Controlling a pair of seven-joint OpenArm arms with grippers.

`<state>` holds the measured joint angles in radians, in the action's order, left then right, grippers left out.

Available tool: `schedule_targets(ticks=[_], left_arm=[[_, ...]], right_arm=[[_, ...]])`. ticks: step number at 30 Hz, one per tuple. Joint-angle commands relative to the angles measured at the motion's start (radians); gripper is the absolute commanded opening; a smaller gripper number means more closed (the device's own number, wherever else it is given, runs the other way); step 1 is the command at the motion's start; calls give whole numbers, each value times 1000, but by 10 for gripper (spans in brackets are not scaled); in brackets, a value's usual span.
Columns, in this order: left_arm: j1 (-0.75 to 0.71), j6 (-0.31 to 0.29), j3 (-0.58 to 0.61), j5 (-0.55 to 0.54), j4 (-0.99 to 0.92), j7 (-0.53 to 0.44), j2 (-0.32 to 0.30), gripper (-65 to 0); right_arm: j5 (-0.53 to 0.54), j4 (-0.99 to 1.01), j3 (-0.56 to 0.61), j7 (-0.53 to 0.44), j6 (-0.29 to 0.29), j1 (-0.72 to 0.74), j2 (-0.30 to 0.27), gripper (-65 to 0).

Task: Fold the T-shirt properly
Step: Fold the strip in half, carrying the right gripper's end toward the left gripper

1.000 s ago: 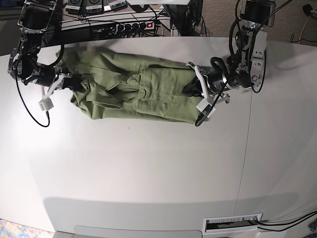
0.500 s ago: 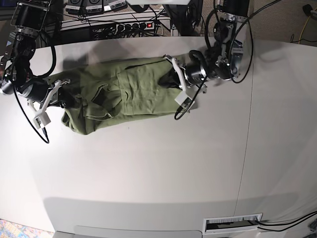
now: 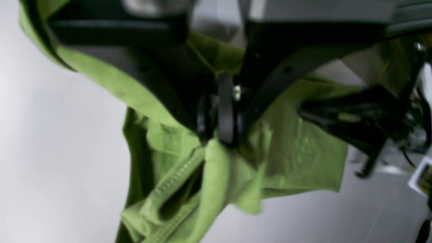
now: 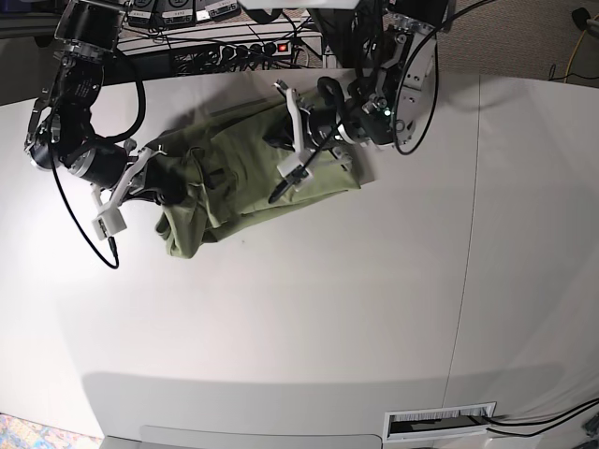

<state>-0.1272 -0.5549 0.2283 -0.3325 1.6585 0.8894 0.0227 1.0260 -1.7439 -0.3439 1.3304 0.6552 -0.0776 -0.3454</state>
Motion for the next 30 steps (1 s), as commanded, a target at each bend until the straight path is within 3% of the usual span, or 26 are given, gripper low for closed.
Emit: schedule_targets(ticks=[1, 9, 15, 19, 26, 30], left_arm=[[11, -3, 3, -22, 41, 2, 5, -650], [-42, -2, 2, 77, 232, 37, -122, -650], [-115, 3, 3, 149, 254, -45, -221, -650], [-125, 36, 2, 154, 248, -102, -241, -650], [-124, 35, 3, 181, 175, -201, -239, -650], [-125, 35, 3, 202, 134, -247, -239, -650]], right_arm=[[25, -18, -5, -30, 8, 15, -15, -650], [13, -18, -5, -40, 11, 30, -14, -650], [48, -18, -4, -36, 11, 31, 32, -650], [85, -18, -4, -17, 13, 31, 102, -650], [130, -18, 11, 10, 17, 27, 221, -650], [130, -18, 77, 10, 18, 27, 267, -650]])
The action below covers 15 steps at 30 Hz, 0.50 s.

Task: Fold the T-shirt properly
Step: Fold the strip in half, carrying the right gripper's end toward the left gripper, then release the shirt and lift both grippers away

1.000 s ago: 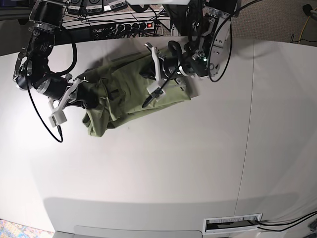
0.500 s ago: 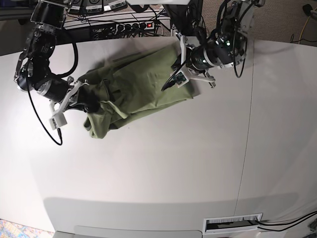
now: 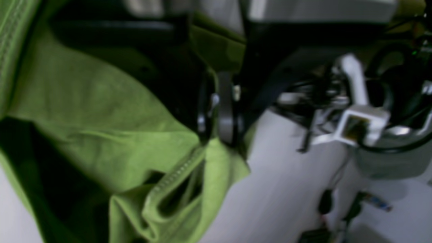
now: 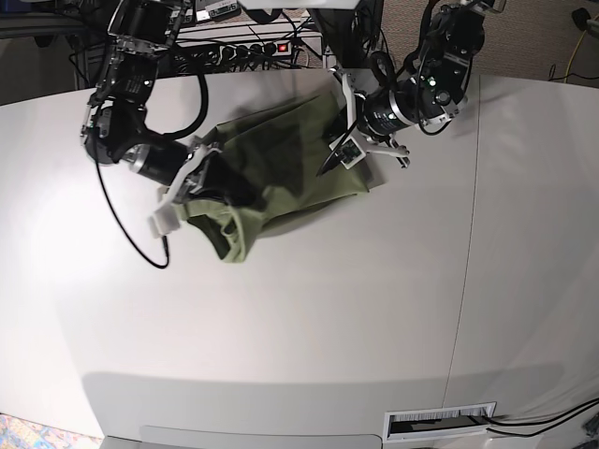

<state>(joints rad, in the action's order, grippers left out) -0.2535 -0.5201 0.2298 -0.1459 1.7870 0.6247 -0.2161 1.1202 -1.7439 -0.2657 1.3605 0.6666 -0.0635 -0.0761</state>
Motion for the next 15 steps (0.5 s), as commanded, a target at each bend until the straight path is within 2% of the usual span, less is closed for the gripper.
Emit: schedule_targets(ticks=[1, 10, 15], left_arm=[[2, 1, 2, 16, 0, 4, 0, -650], [2, 1, 1, 16, -6, -5, 0, -650], [2, 7, 1, 55, -6, -6, -1, -650]], right_arm=[[35, -18, 22, -21, 7, 13, 8, -650], [4, -18, 246, -16, 8, 13, 100, -650], [-34, -18, 339, 7, 10, 3, 100, -650]])
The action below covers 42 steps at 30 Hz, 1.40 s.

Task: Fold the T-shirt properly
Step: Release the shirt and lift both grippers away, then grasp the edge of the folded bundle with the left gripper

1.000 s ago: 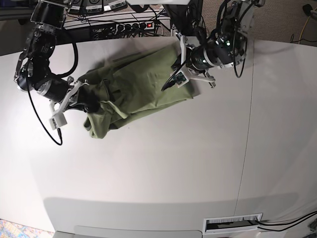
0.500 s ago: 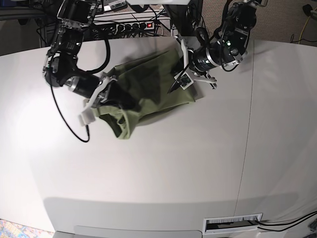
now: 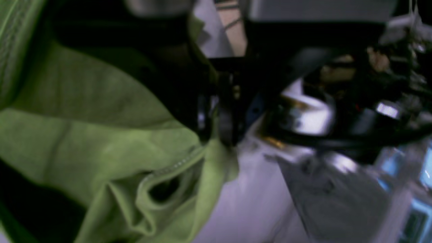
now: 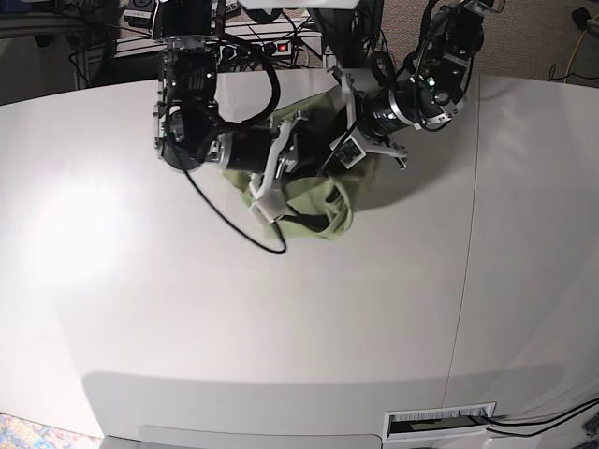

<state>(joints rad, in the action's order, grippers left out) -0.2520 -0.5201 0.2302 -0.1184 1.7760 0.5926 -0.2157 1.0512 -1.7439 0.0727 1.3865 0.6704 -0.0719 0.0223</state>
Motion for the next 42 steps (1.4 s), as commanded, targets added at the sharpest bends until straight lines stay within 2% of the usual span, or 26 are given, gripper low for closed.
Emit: schedule_targets(ticks=[1, 5, 9, 10, 12, 18, 21, 23, 28, 31, 35, 39, 42], left_arm=[[0, 10, 0, 38, 5, 27, -2, -650], [1, 31, 0, 66, 5, 26, -3, -650], [2, 31, -12, 70, 8, 27, -3, -650], [3, 31, -16, 71, 9, 27, -3, -650], [3, 31, -22, 70, 9, 27, -3, -650], [3, 31, -24, 60, 9, 27, -3, -650], [3, 31, -24, 107, 17, 36, -3, -650], [2, 32, -24, 153, 54, 81, -3, -650], [0, 142, -24, 223, 210, 165, -36, -650], [-16, 174, -24, 258, 267, 167, -72, -650], [-40, 179, -24, 312, 275, 172, -88, -650], [-50, 259, -24, 395, 277, 180, -132, -650], [-60, 302, -24, 399, 294, 209, -177, -650]], right_arm=[[32, -18, 9, -13, 6, 8, 2, -650], [33, -18, 6, 7, 28, 6, -6, -650], [32, -41, -27, 10, 28, 19, -25, -530], [32, -51, -41, 9, 28, 26, -29, -523], [35, -71, -76, -11, 28, 42, -34, -523], [161, -81, -167, -16, 28, 92, -33, -523], [164, -81, -201, -19, 28, 104, -33, -523], [158, -81, -235, -19, 28, 110, -34, -524], [74, -81, -323, -38, 28, 122, -40, -524], [28, -81, -349, -64, 28, 125, -68, -524], [-18, -81, -349, -76, 28, 125, -107, -524], [-93, -81, -333, -97, 28, 125, -120, -525], [-182, -81, -296, -121, 28, 124, -122, -525]])
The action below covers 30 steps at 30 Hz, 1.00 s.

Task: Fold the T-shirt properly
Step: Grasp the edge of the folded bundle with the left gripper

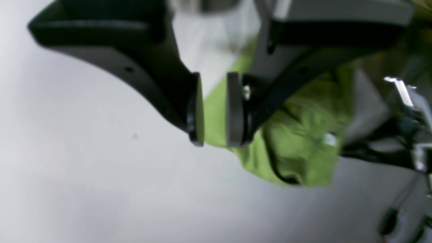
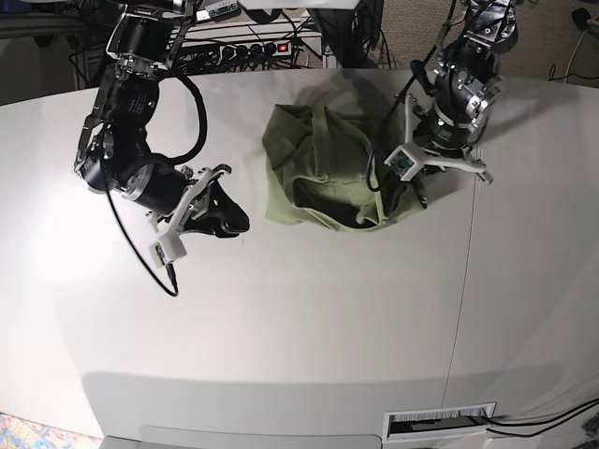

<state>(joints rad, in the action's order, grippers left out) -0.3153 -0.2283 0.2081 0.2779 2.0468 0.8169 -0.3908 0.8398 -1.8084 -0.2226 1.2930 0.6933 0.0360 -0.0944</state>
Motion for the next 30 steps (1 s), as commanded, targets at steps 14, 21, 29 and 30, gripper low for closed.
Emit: schedule_targets(ticks=[14, 21, 29, 30], left_arm=[[-217, 18, -2, -437, 309, -63, -39, -425], [-262, -82, -1, -518, 309, -132, -39, -401], [-269, -140, 1, -332, 279, -333, -12, -405], [-269, -148, 10, -312, 272, -340, -4, -405]], right_arm=[[-334, -16, 190, -220, 5, 17, -5, -525], [-343, -16, 190, -224, 5, 17, -5, -525], [-339, -16, 190, -225, 5, 17, -5, -525], [-339, -16, 190, -225, 5, 17, -5, -525]])
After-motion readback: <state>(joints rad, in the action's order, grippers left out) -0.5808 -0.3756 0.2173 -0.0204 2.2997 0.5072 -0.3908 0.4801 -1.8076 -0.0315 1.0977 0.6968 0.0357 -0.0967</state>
